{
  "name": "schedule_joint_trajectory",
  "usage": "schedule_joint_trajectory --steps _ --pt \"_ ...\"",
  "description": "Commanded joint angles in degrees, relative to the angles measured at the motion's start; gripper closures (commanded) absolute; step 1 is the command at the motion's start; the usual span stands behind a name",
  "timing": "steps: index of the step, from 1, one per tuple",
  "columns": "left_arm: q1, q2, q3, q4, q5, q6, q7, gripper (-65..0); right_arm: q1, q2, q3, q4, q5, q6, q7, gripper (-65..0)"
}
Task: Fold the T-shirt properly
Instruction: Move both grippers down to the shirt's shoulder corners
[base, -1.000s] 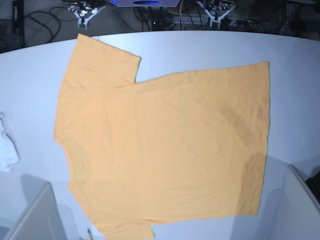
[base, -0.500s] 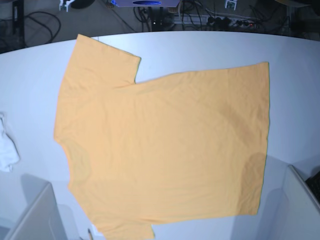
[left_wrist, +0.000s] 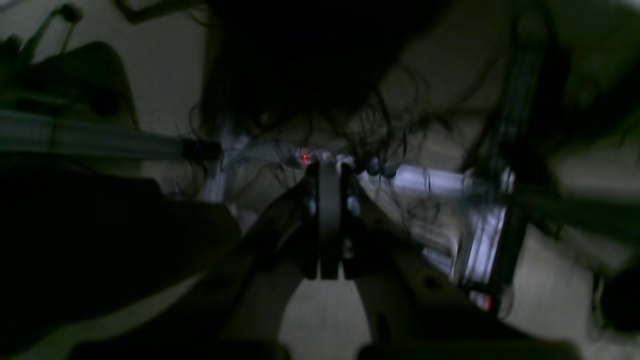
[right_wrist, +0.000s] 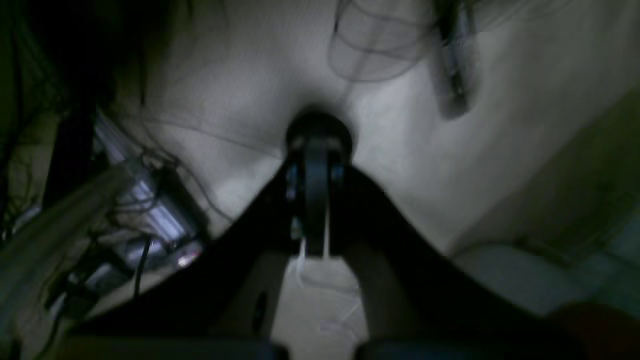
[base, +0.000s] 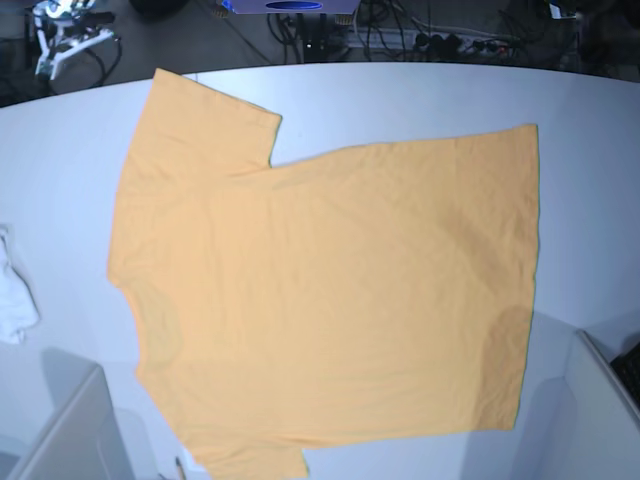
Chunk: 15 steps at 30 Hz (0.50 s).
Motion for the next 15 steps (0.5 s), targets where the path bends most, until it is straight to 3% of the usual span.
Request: schedule_joint_trajectory --steps 1,7,12,15 --pt "1.92 -0.15 -0.98 3.85 -1.25 -0.14 -1.51 0.0 -0.67 0.04 0.64 4.31 0.10 -0.13 -0.53 0.0" --pt "3.68 -0.33 -2.29 12.38 -5.30 -0.14 -1.86 0.0 3.38 -1.37 0.11 22.07 0.27 -0.13 -6.78 0.0" --pt "-0.10 -0.33 -2.12 12.64 -8.02 -0.14 -1.42 0.0 13.49 -1.37 -0.06 26.20 0.45 0.13 -15.74 0.0" --pt "-3.01 0.02 -2.21 12.73 -7.67 -0.05 -1.42 0.0 21.49 -1.37 0.47 26.28 0.45 5.41 -25.06 0.0"
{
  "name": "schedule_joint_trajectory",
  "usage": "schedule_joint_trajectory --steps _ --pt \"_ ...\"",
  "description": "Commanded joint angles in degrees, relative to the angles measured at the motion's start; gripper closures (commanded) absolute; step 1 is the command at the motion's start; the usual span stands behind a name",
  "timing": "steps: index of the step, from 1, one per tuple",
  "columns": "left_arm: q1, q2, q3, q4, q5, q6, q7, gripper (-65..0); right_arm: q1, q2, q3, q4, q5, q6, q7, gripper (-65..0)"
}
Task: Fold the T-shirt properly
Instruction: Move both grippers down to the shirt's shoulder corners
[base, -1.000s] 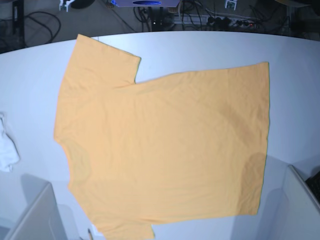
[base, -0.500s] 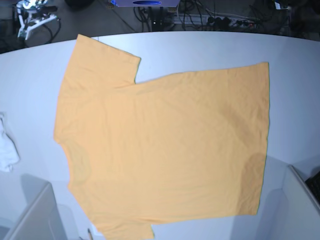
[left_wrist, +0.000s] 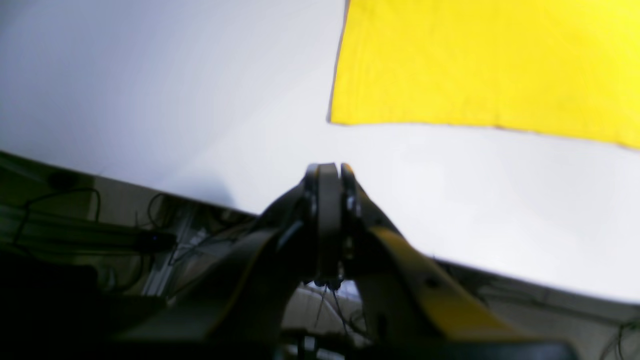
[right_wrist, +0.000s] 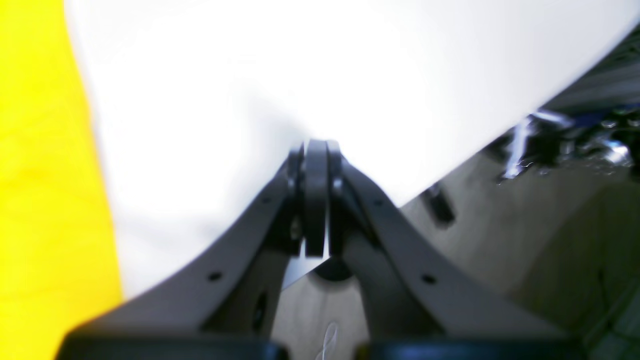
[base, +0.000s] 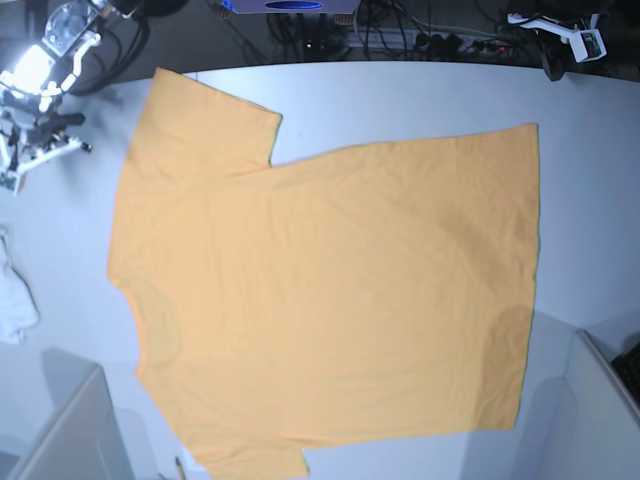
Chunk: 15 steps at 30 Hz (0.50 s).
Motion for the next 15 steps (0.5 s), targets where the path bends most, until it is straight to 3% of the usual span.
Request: schedule_joint_trajectory --steps 1,4,9,12,14,15 --pt "0.27 -0.04 -0.52 0.84 -0.09 0.21 -1.51 0.0 2.11 0.58 0.38 1.19 0.19 1.99 -0.75 0.0" --pt "-0.79 1.37 -0.52 0.75 0.00 0.30 -1.51 0.0 6.68 0.58 0.47 1.28 0.19 7.80 -7.52 0.0" --pt "-1.66 1.45 -0.52 0.75 -0.17 0.30 -1.51 0.0 10.11 0.40 0.20 0.84 0.19 12.72 -14.64 -1.7" --pt "-2.02 1.37 -0.61 0.75 0.00 0.30 -1.69 0.0 11.08 -1.10 0.38 -0.30 0.19 18.26 -15.17 -28.2" --pt "-2.19 1.10 -0.61 0.75 0.00 0.30 -1.51 0.0 11.43 -1.89 0.38 -2.15 0.19 19.36 -15.26 -36.2" --pt "-2.19 1.01 -0.44 0.75 0.00 0.30 -1.42 0.0 11.78 -2.59 0.38 -3.38 0.19 19.36 -15.26 -36.9"
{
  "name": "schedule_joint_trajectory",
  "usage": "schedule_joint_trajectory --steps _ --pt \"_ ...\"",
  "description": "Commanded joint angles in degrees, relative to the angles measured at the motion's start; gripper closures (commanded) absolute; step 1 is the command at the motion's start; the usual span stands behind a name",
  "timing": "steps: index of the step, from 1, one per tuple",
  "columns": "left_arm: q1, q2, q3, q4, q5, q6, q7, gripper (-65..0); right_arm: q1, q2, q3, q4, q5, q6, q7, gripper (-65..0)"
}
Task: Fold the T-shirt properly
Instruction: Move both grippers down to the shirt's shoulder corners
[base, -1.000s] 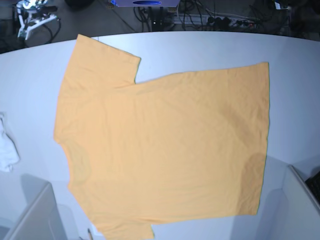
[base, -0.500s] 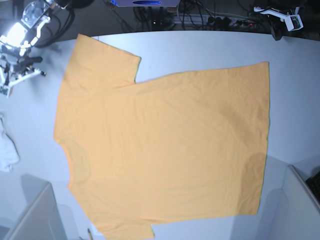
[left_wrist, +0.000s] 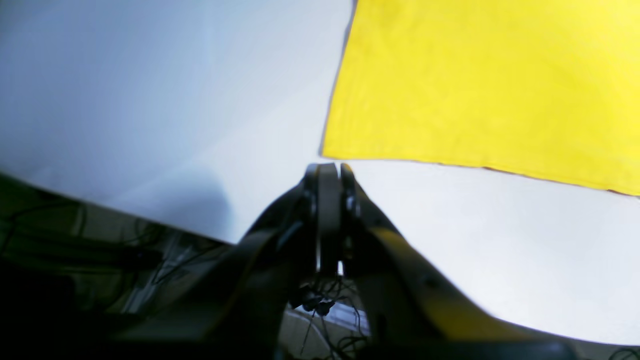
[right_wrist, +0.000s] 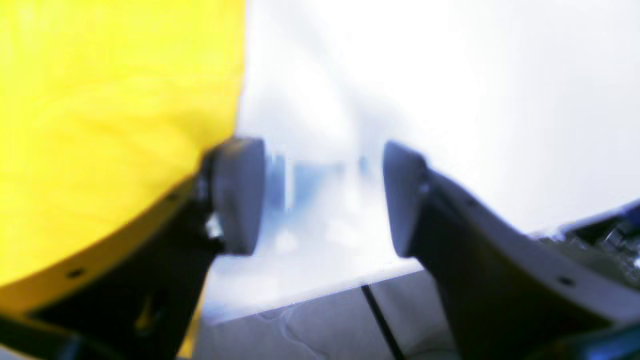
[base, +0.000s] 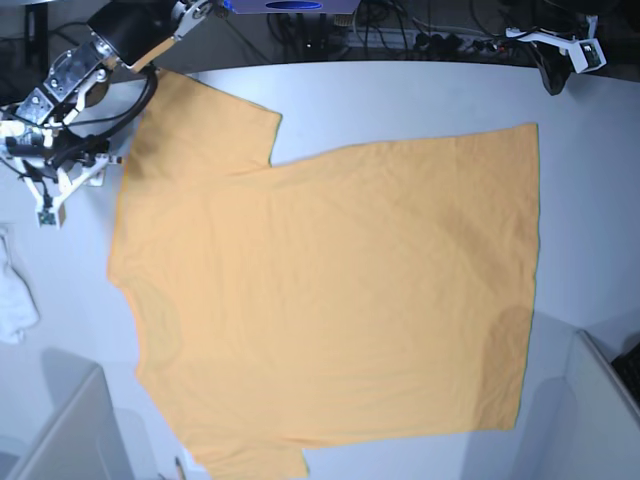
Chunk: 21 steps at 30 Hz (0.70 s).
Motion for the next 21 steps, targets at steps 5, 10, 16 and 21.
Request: schedule_joint_trajectory --steps 5,10,16,21 --pt "0.87 -0.41 -0.06 0.69 -0.46 0.10 -1.36 0.0 2.39 -1.27 1.39 -4.13 0.14 0.03 0.09 -36.6" --pt "0.96 -0.41 -0.06 0.60 -0.46 0.10 -1.36 -32.6 5.91 -1.71 10.10 -9.49 8.49 0.03 -7.47 -36.6" --pt "0.96 -0.41 0.11 0.60 -1.78 -0.95 -1.36 -55.9 6.52 -0.12 14.67 -15.55 16.67 0.03 -10.33 -36.6" --pt "0.96 -1.99 -1.56 0.16 -16.02 -7.55 -1.27 -56.4 5.91 -0.12 14.67 -17.66 16.85 0.03 -10.33 -36.6"
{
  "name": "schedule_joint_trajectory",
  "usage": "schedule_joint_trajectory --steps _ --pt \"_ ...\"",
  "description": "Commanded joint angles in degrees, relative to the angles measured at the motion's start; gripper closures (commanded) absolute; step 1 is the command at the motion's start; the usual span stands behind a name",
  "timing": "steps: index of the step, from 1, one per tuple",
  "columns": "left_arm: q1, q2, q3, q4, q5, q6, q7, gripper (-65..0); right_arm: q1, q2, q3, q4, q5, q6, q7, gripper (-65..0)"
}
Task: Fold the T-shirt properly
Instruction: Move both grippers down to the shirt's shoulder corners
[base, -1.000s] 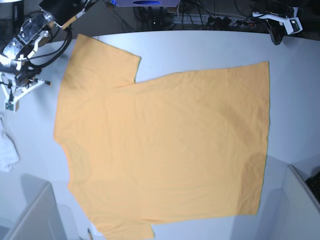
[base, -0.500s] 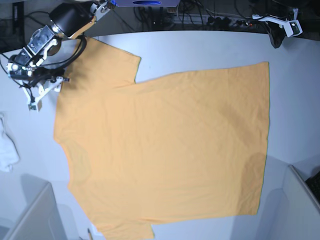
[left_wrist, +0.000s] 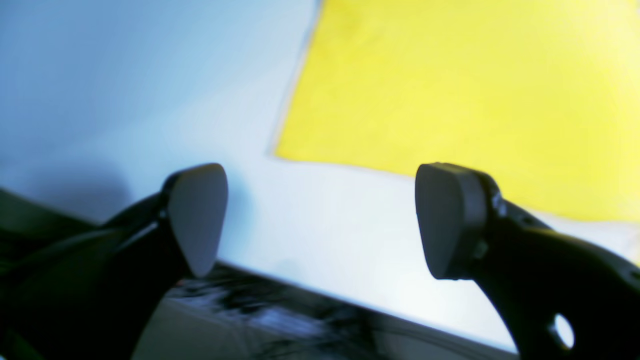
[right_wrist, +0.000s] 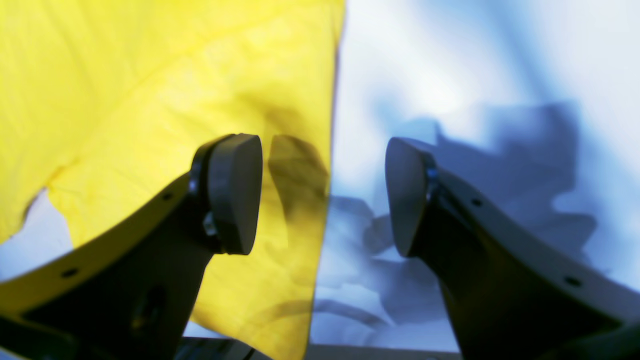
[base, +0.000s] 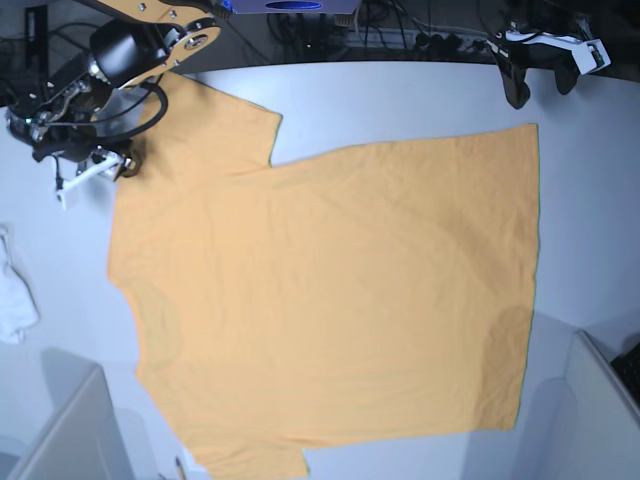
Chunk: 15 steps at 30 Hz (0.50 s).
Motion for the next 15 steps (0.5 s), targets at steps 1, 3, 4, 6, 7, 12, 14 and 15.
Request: schedule_joint_trajectory --steps 1,3,4,6,7,12,14,15 --pt "0.89 -1.25 -1.41 0.62 -2.66 0.25 -0.81 -56.4 -0.87 -0.08 -0.35 0.70 -0.42 0.10 -0.80 -36.6" --pt "0.63 -1.42 -2.99 0.53 -6.17 0.25 1.83 -56.4 -2.28 -1.22 -0.53 1.49 0.37 0.10 -0.80 -36.6" --pt "-0.25 -1.42 -4.48 0.44 -7.84 0.25 3.32 -56.4 -3.42 -1.84 -0.53 1.49 1.25 0.10 -0.80 -36.6" --pt "-2.10 -1.25 -7.47 -0.09 -10.30 0.17 7.46 -56.4 -4.91 -2.19 -0.53 1.31 2.74 0.10 -0.80 -36.6" --pt "-3.07 -1.16 -8.97 -0.26 -11.36 0.17 9.83 -56.4 -5.35 -2.28 -0.61 0.52 3.10 0.10 -0.80 -36.6" --pt "-8.25 -0.90 -13.80 -0.79 -12.24 0.17 19.59 -56.4 -6.32 -2.19 -3.78 -2.64 3.45 0.10 -0.80 -35.7" --pt "-9.40 -0.90 -14.24 -1.40 -12.41 0.08 20.82 -56.3 -6.76 -2.28 -4.04 -2.64 3.54 0.10 -0.80 -33.9" --pt "-10.01 -0.90 -14.24 -1.49 -12.33 0.08 20.99 -56.3 -6.76 -2.28 -4.04 -2.64 3.54 0.10 -0.80 -32.9"
